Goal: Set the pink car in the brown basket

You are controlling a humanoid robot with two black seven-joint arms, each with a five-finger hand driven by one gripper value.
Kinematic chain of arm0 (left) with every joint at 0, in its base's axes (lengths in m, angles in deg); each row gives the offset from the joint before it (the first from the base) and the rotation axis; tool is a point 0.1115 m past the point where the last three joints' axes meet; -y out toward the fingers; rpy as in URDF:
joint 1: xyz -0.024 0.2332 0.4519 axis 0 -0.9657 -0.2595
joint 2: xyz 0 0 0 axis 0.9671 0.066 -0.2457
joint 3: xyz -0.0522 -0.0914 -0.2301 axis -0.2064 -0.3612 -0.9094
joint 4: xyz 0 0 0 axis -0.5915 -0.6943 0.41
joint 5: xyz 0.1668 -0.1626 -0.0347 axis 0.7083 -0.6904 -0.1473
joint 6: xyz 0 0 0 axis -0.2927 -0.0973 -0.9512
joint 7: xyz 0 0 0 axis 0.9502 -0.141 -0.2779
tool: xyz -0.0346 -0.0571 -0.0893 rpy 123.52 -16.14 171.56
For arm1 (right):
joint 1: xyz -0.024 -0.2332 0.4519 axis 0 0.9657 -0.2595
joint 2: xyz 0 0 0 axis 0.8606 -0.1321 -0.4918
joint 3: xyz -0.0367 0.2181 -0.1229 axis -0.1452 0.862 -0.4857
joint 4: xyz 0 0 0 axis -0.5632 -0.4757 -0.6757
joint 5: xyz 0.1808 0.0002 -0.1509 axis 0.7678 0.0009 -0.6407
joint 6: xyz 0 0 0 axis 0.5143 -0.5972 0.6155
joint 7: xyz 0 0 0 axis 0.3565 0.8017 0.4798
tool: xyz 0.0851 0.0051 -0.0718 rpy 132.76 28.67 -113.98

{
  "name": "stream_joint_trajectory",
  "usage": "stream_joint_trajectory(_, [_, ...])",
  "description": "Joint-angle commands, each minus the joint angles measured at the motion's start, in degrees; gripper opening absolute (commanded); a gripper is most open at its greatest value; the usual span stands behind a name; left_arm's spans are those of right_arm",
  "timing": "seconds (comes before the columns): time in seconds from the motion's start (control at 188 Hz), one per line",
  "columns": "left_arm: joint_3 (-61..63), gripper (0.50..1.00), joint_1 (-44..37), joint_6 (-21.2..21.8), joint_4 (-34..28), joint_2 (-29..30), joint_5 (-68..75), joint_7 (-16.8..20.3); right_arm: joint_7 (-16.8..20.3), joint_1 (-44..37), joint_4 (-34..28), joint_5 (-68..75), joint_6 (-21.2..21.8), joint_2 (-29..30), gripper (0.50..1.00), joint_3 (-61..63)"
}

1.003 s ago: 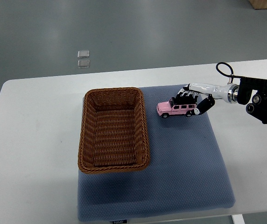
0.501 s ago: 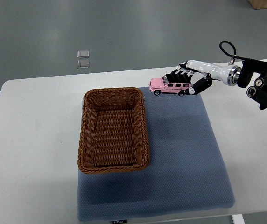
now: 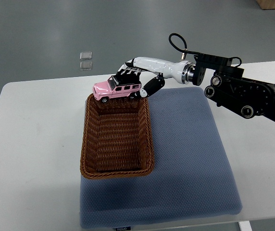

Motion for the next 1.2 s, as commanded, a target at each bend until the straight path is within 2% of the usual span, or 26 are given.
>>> stream_joint_trajectory(0.0, [0.0, 1.0, 0.0, 0.01, 0.0, 0.0, 0.0, 0.0, 0.26, -0.24, -0.02, -1.46, -0.26, 2.52, 0.5, -3.46])
stream_joint_trajectory(0.368, [0.0, 1.0, 0.0, 0.01, 0.0, 0.0, 0.0, 0.0, 0.52, -0.15, 0.94, -3.39, -7.55, 3.48, 0.5, -11.37])
stream_joint_trajectory(0.592, [0.0, 1.0, 0.0, 0.01, 0.0, 0.0, 0.0, 0.0, 0.52, 0.12, 1.21, -3.39, -8.61, 3.57, 0.5, -12.78])
stream_joint_trajectory(0.629, [0.0, 1.0, 0.0, 0.01, 0.0, 0.0, 0.0, 0.0, 0.43, 0.2, 1.38, -3.39, -8.61, 3.57, 0.555, -12.78])
stream_joint_trajectory(0.688, [0.0, 1.0, 0.0, 0.01, 0.0, 0.0, 0.0, 0.0, 0.43, 0.29, 1.38, -3.39, -8.61, 3.57, 0.615, -12.78])
stream_joint_trajectory(0.693, [0.0, 1.0, 0.0, 0.01, 0.0, 0.0, 0.0, 0.0, 0.43, 0.29, 1.38, -3.31, -8.61, 3.57, 0.635, -12.78])
stream_joint_trajectory(0.699, [0.0, 1.0, 0.0, 0.01, 0.0, 0.0, 0.0, 0.0, 0.43, 0.29, 1.38, -3.31, -8.61, 3.57, 0.635, -12.78])
stream_joint_trajectory(0.704, [0.0, 1.0, 0.0, 0.01, 0.0, 0.0, 0.0, 0.0, 0.43, 0.29, 1.38, -3.31, -8.61, 3.57, 0.664, -12.78])
stream_joint_trajectory(0.709, [0.0, 1.0, 0.0, 0.01, 0.0, 0.0, 0.0, 0.0, 0.43, 0.29, 1.38, -3.31, -8.61, 3.57, 0.664, -12.78])
stream_joint_trajectory(0.715, [0.0, 1.0, 0.0, 0.01, 0.0, 0.0, 0.0, 0.0, 0.43, 0.29, 1.38, -3.31, -8.52, 3.57, 0.696, -12.78])
stream_joint_trajectory(0.72, [0.0, 1.0, 0.0, 0.01, 0.0, 0.0, 0.0, 0.0, 0.43, 0.29, 1.38, -3.31, -8.52, 3.57, 0.697, -12.78])
stream_joint_trajectory(0.725, [0.0, 1.0, 0.0, 0.01, 0.0, 0.0, 0.0, 0.0, 0.43, 0.29, 1.38, -3.31, -8.52, 3.48, 0.731, -12.78])
stream_joint_trajectory(0.731, [0.0, 1.0, 0.0, 0.01, 0.0, 0.0, 0.0, 0.0, 0.43, 0.29, 1.38, -3.31, -8.52, 3.48, 0.731, -12.78])
stream_joint_trajectory(0.736, [0.0, 1.0, 0.0, 0.01, 0.0, 0.0, 0.0, 0.0, 0.43, 0.29, 1.47, -3.31, -8.61, 3.48, 0.762, -12.78])
stream_joint_trajectory(0.741, [0.0, 1.0, 0.0, 0.01, 0.0, 0.0, 0.0, 0.0, 0.43, 0.29, 1.47, -3.31, -8.61, 3.48, 0.762, -12.78])
stream_joint_trajectory(0.747, [0.0, 1.0, 0.0, 0.01, 0.0, 0.0, 0.0, 0.0, 0.43, 0.29, 1.38, -3.31, -8.52, 3.48, 0.792, -12.78])
stream_joint_trajectory(0.779, [0.0, 1.0, 0.0, 0.01, 0.0, 0.0, 0.0, 0.0, 0.43, 0.38, 1.47, -3.31, -8.52, 3.4, 0.85, -12.87])
stream_joint_trajectory(0.869, [0.0, 1.0, 0.0, 0.01, 0.0, 0.0, 0.0, 0.0, 0.43, 0.99, 1.47, -3.13, -8.61, 2.96, 0.901, -12.87])
stream_joint_trajectory(1.099, [0.0, 1.0, 0.0, 0.01, 0.0, 0.0, 0.0, 0.0, 0.43, 1.35, 1.56, -1.02, -9.75, 0.58, 0.905, -10.76])
stream_joint_trajectory(1.195, [0.0, 1.0, 0.0, 0.01, 0.0, 0.0, 0.0, 0.0, 0.79, 2.31, 1.73, 6.19, -8.25, 0.06, 0.903, -5.4])
